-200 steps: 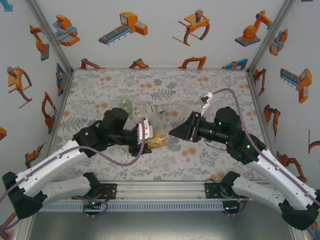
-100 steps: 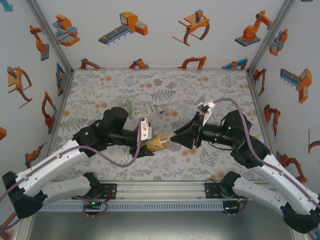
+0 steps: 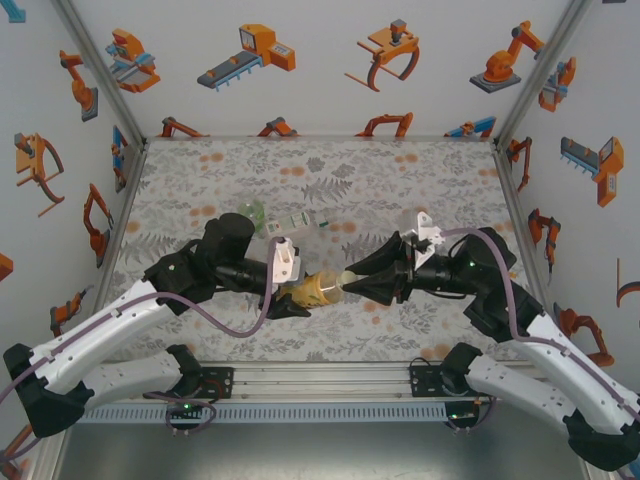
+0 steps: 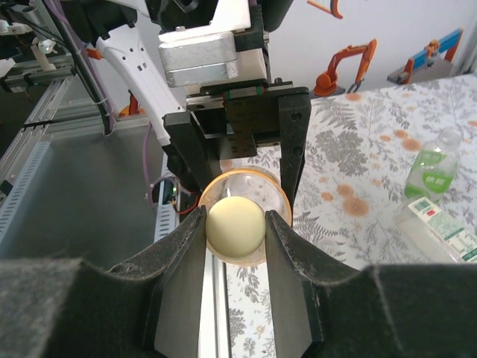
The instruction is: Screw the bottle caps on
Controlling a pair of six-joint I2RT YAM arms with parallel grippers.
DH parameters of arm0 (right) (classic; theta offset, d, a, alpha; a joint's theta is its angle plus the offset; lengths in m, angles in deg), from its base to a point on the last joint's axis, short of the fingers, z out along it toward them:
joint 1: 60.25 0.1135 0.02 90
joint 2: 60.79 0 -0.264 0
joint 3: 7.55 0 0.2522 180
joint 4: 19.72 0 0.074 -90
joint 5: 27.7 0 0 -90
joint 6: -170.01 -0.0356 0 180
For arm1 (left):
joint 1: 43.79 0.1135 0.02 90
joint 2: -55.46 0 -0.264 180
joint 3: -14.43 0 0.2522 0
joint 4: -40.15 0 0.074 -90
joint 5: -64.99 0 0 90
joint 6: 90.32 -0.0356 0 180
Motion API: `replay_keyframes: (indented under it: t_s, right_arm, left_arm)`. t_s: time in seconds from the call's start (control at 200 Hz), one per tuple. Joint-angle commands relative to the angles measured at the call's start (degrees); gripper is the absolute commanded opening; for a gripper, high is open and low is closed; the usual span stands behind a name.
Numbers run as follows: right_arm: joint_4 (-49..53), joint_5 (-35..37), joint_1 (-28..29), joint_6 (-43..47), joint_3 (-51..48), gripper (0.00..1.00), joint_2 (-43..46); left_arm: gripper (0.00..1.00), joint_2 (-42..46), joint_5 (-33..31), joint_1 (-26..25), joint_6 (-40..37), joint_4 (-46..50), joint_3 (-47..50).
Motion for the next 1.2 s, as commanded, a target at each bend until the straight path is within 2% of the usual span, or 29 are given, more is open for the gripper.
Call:
replay_keyframes:
  t_s: [0.0,0.225,0.446,0.626,0.741,0.866,1.192]
  right_arm:
    - [-3.29,0.18,0.63,2.45,-0.66,0.0,1.48]
    - [2.25,10.84,0.63,3.96,1.31,0.0,3.03]
    - [7.81,26.76,0.54,2.05,1.37,0.0,1.04]
    - [13.56,48.2,0.24,-9.33,-1.38,0.0,-5.59]
    - [14.63,56.62,-0.49,-17.09,-4.5,0.0,-11.34]
    - [14.22,58.67,-2.45,-24.99,-7.24,0.0,-17.81]
    - [6.2,57.68,-3.65,-28.29,-9.71,0.0,-35.81]
  left_arm:
    - [0.0,0.98,1.31,-0.29,0.61,-1.92,-1.85]
    - [0.0,2.26,-4.18,-0.29,0.75,-0.01,0.39]
    - [0.0,6.24,-7.51,-0.2,2.76,-0.49,4.16]
    - [0.0,10.04,-9.99,-0.19,4.17,0.13,5.52]
    - [0.0,11.96,-11.39,-0.2,4.89,-0.28,5.93]
    - [0.0,12.81,-12.21,-0.2,5.21,-0.1,5.34]
    - [0.0,12.83,-12.29,-0.2,5.72,0.29,4.62]
